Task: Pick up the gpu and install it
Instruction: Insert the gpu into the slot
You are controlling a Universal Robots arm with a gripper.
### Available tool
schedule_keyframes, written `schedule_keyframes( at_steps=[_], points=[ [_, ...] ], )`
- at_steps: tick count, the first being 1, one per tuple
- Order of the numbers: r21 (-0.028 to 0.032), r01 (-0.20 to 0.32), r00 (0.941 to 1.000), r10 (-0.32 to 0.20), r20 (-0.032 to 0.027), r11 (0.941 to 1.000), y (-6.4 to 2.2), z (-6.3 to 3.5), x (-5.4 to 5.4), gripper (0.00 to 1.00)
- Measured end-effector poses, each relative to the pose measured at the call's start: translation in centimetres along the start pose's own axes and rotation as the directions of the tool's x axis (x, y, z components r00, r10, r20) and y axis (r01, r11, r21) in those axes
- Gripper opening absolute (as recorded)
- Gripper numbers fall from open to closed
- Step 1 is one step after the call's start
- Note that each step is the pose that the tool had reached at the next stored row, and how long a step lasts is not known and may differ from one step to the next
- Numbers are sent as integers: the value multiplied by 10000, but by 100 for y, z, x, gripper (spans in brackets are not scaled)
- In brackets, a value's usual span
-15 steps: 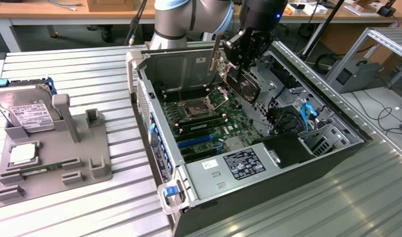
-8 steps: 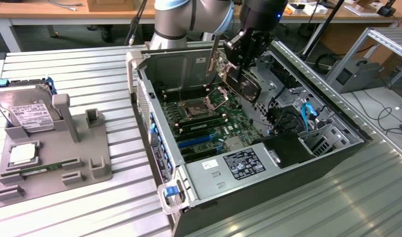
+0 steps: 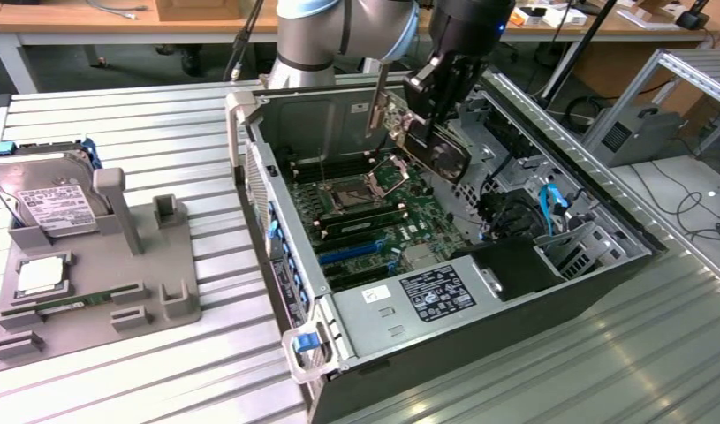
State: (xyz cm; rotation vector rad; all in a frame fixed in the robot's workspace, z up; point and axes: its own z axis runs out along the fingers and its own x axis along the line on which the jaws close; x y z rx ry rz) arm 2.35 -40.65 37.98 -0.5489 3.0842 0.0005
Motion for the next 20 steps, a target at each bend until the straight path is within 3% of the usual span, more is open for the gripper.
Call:
schedule_keyframes(
  at_steps=[10, 14, 20],
  points=[
    [-8, 900, 9959, -900, 1, 9959, 0, 0, 0, 27],
    [-12, 1338, 9910, -1338, 2, 9910, 0, 0, 0, 27],
    [-18, 2073, 9783, -2073, 4, 9783, 0, 0, 0, 27]
  ],
)
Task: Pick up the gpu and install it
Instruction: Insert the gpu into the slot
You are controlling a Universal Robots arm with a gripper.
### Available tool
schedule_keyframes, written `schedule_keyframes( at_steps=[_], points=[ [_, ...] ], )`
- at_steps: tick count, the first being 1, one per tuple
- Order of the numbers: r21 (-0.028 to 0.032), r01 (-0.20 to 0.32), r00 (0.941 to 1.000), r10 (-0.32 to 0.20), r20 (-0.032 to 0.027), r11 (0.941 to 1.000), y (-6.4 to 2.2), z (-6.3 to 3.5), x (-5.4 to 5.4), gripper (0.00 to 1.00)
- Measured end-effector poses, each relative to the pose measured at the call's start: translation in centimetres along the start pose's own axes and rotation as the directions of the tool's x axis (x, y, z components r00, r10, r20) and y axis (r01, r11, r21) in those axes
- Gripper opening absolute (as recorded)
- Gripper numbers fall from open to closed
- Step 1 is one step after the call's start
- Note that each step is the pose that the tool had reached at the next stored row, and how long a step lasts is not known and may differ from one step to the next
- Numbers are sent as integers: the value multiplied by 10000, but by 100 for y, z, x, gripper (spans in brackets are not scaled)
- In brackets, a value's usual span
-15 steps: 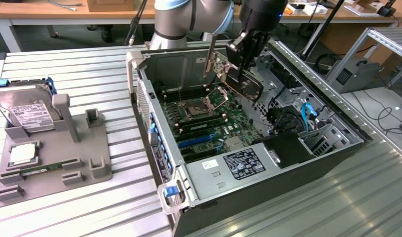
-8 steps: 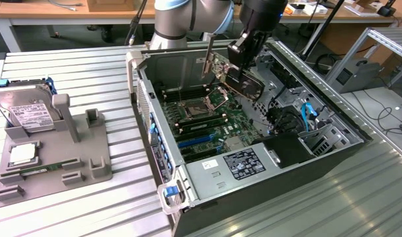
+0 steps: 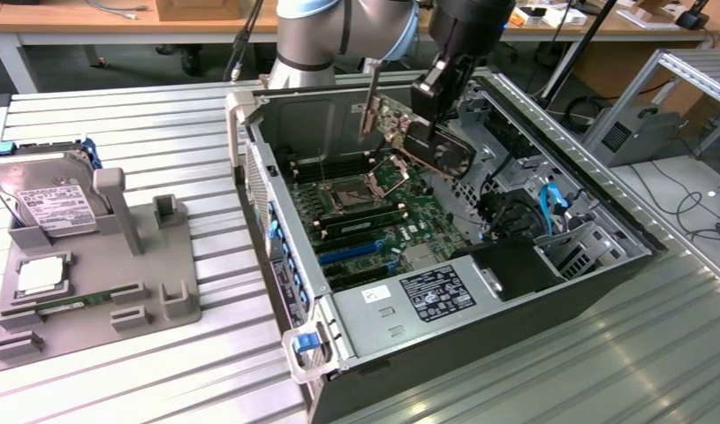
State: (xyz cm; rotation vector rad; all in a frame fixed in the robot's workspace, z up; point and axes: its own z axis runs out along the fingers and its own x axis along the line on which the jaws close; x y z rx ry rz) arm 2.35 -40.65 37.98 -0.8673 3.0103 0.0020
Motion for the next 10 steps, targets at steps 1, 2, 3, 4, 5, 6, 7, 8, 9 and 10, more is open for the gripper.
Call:
schedule_keyframes(
  at_steps=[1, 2, 3, 4, 5, 6, 7, 8, 9, 10],
  points=[
    [-1, 116, 9999, -116, 0, 9999, 0, 0, 0, 27],
    [-2, 230, 9997, -230, 0, 9997, 0, 0, 0, 27],
    [-3, 332, 9994, -332, 0, 9994, 0, 0, 0, 27],
    [-4, 391, 9992, -391, 1, 9992, 0, 0, 0, 27],
    [-4, 481, 9988, -481, 1, 9988, 0, 0, 0, 27],
    [-5, 606, 9982, -606, 1, 9982, 0, 0, 0, 27],
    [-6, 712, 9975, -712, 1, 9975, 0, 0, 0, 27],
    [-7, 802, 9968, -802, 2, 9968, 0, 0, 0, 27],
    [-8, 886, 9961, -886, 2, 9961, 0, 0, 0, 27],
    [-9, 1020, 9948, -1020, 2, 9948, 0, 0, 0, 27]
  ],
)
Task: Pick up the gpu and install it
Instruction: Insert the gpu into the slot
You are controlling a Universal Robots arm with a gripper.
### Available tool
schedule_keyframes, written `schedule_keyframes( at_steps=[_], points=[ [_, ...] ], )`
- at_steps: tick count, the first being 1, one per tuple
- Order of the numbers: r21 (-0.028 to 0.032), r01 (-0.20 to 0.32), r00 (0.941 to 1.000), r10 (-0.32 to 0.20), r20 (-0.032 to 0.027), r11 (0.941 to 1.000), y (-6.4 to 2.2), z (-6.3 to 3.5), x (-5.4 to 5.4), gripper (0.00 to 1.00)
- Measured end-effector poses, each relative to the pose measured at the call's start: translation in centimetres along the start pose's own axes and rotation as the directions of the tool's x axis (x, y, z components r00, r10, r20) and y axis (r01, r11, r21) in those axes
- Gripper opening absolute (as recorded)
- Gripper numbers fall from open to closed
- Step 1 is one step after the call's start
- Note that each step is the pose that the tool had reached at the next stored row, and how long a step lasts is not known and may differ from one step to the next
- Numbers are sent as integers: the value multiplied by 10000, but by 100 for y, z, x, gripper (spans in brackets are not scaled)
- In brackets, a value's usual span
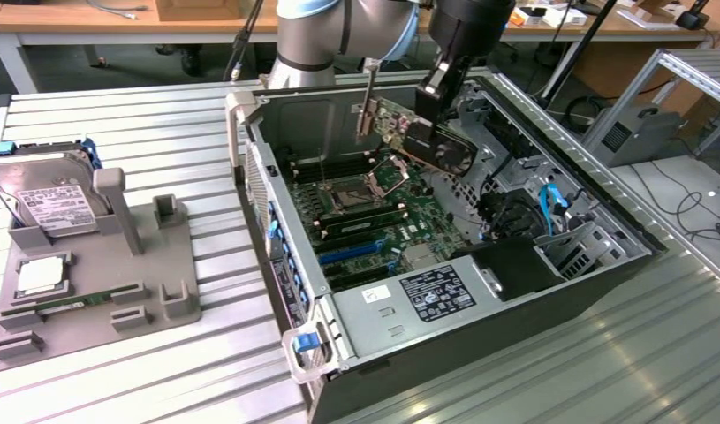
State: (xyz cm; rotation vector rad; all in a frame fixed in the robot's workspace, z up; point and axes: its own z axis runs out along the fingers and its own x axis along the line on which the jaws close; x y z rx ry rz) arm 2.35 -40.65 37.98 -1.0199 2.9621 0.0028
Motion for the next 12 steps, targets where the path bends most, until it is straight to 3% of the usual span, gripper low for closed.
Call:
schedule_keyframes(
  at_steps=[12],
  points=[
    [-9, 1074, 9942, -1074, 1, 9942, 0, 0, 0, 27]
  ],
)
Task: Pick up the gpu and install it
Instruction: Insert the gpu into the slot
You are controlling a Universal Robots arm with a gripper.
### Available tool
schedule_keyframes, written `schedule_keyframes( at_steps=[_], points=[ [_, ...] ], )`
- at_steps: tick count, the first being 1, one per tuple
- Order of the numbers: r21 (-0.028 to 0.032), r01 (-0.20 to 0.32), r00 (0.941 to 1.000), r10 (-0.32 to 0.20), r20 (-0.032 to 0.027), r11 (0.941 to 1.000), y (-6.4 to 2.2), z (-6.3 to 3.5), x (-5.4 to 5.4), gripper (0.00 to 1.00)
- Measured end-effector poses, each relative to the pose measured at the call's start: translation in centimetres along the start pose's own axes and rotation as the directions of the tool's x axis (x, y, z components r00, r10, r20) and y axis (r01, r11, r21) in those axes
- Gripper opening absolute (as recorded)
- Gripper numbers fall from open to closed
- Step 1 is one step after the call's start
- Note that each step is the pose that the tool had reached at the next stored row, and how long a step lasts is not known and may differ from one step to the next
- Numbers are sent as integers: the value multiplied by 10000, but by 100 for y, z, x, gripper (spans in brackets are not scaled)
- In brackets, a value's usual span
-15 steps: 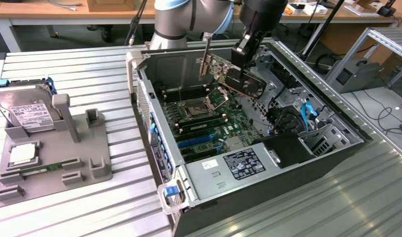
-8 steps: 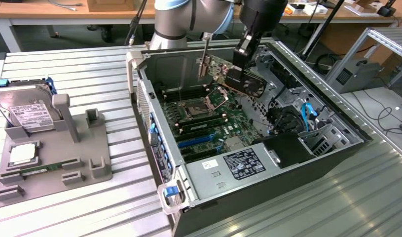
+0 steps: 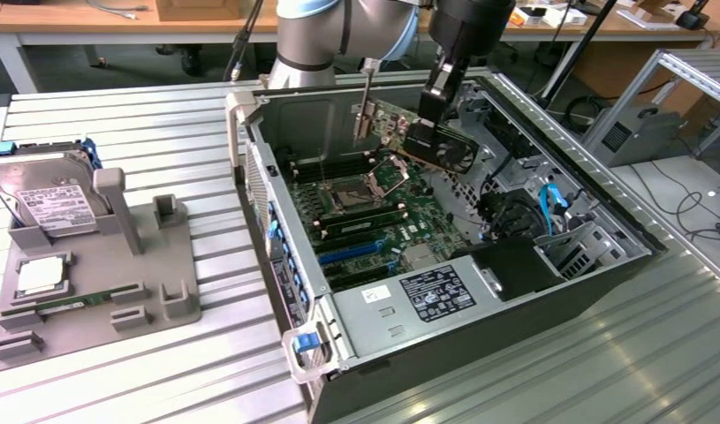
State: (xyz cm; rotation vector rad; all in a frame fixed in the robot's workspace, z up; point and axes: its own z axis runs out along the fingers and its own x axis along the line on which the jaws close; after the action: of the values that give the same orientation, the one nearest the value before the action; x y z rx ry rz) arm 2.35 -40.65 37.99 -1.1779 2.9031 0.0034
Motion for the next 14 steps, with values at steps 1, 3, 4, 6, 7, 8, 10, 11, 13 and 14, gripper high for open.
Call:
schedule_keyframes(
  at_steps=[1, 3, 4, 6, 7, 8, 10, 11, 13, 14],
  points=[
    [-1, 141, 9999, -141, 0, 9999, 0, 0, 0, 27],
    [-4, 457, 9990, -457, 1, 9990, 0, 0, 0, 27],
    [-5, 573, 9984, -573, 1, 9984, 0, 0, 0, 27],
    [-7, 809, 9967, -809, 1, 9967, 0, 0, 0, 27],
    [-8, 900, 9959, -900, 2, 9959, 0, 0, 0, 27],
    [-9, 1017, 9948, -1017, 2, 9948, 0, 0, 0, 27],
    [-11, 1256, 9921, -1256, 3, 9921, 0, 0, 0, 27],
    [-12, 1326, 9912, -1326, 3, 9912, 0, 0, 0, 27],
    [-13, 1468, 9892, -1468, 3, 9892, 0, 0, 0, 27],
    [-14, 1602, 9871, -1602, 3, 9871, 0, 0, 0, 27]
  ],
)
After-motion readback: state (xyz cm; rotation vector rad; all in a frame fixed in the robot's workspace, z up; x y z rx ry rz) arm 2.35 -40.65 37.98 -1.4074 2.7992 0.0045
